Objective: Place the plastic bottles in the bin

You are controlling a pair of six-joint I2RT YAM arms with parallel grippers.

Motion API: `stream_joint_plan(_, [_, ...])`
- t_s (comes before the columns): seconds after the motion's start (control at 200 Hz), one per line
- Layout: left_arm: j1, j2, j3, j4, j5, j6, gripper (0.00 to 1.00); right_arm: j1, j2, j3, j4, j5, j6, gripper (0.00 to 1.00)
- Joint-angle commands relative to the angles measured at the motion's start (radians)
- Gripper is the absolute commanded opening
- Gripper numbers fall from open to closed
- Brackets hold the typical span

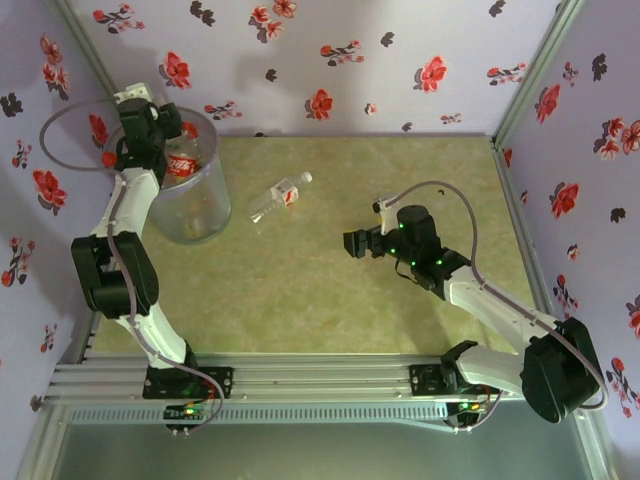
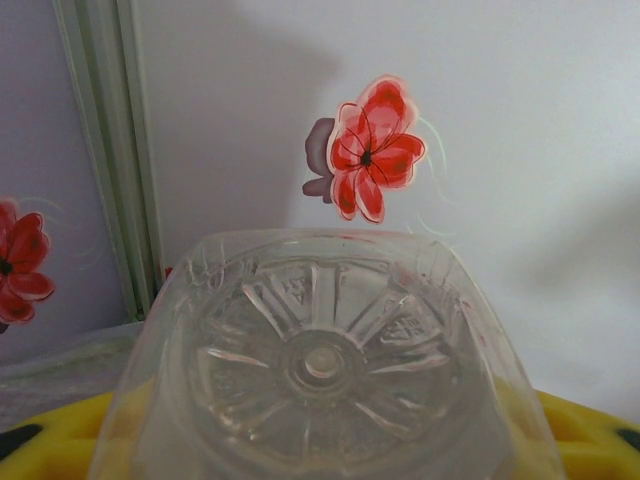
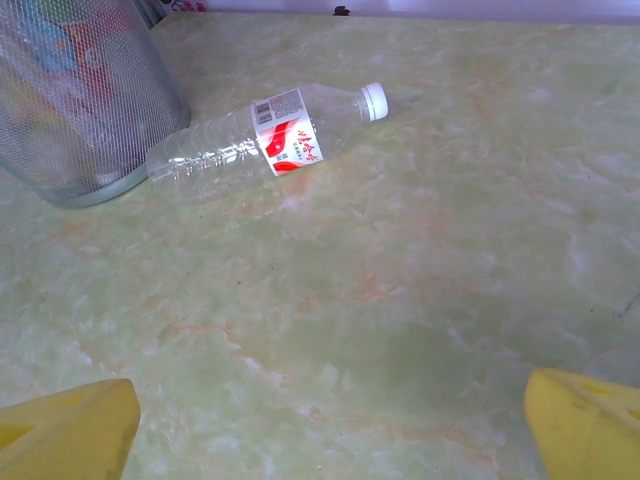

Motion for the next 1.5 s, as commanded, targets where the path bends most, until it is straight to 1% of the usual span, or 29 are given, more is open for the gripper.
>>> stream_joint_plan(0.0, [-0.003, 0.037, -0.034, -0.015, -0.030, 0.007, 0.00, -0.006, -0.022, -0.011, -0.005, 0.004, -0.009, 0.99])
stream_joint_plan(0.055, [-0.005, 0.041, -0.045, -0.017, -0.029, 0.000, 0.00, -0.006, -0.023, -0.011, -0.002, 0.003, -0.009, 0.99])
stream_joint_plan(0.105, [-0.006, 0.042, -0.055, -0.017, -0.032, -0.005, 0.04, -0.006, -0.019, -0.011, -0.002, 0.004, -0.008, 0.99])
stream_joint_plan(0.145, [-0.006, 0.041, -0.060, -0.017, -0.035, -0.007, 0.12, -0.006, -0.021, -0.011, 0.000, 0.003, -0.008, 0.99])
stream_joint_plan(0.23, [-0.005, 0.030, -0.064, -0.022, -0.040, -0.007, 0.39, -0.006, -0.021, -0.007, -0.007, 0.004, -0.008, 0.99])
stream_joint_plan(0.295, [-0.006, 0.015, -0.052, -0.034, -0.041, -0.002, 0.52, -0.006, -0.025, -0.006, -0.011, 0.010, -0.008, 0.99])
stream_joint_plan(0.445, [-0.006, -0.034, -0.009, -0.082, -0.059, 0.025, 0.74, -0.006, -0.026, -0.005, -0.010, 0.021, -0.005, 0.99])
stream_joint_plan(0.57, [-0.004, -0.071, 0.048, -0.148, -0.084, 0.054, 0.85, -0.006, -0.023, -0.002, -0.001, 0.022, 0.002, 0.99])
stream_joint_plan(0.665, [-0.003, -0.100, 0.086, -0.181, -0.100, 0.076, 0.89, -0.006, -0.021, -0.002, 0.002, 0.019, 0.004, 0.99])
stream_joint_plan(0.78, [-0.002, -0.136, 0.114, -0.205, -0.110, 0.093, 0.91, -0.006, -0.022, 0.001, -0.003, 0.020, 0.004, 0.99])
stream_joint_plan(1.03, [-0.002, -0.198, 0.163, -0.271, -0.100, 0.082, 0.91, -0.007, -0.021, 0.004, -0.001, 0.039, 0.029, 0.99])
stream_joint_plan(1.245, [-0.013, -0.252, 0.162, -0.344, -0.045, 0.046, 0.90, -0.016, 0.007, 0.043, -0.040, 0.061, 0.087, 0.98])
stream_joint_plan(1.305, [-0.032, -0.271, 0.161, -0.372, -0.031, 0.050, 0.89, -0.020, 0.023, 0.063, -0.060, 0.071, 0.109, 0.98])
stream_joint_plan(1.37, [-0.075, -0.291, 0.165, -0.408, -0.030, 0.078, 0.89, -0.025, 0.037, 0.083, -0.075, 0.086, 0.135, 0.98])
stream_joint_plan(1.495, [-0.193, -0.320, 0.202, -0.510, -0.036, 0.161, 0.89, -0.053, 0.055, 0.099, -0.083, 0.098, 0.202, 0.99])
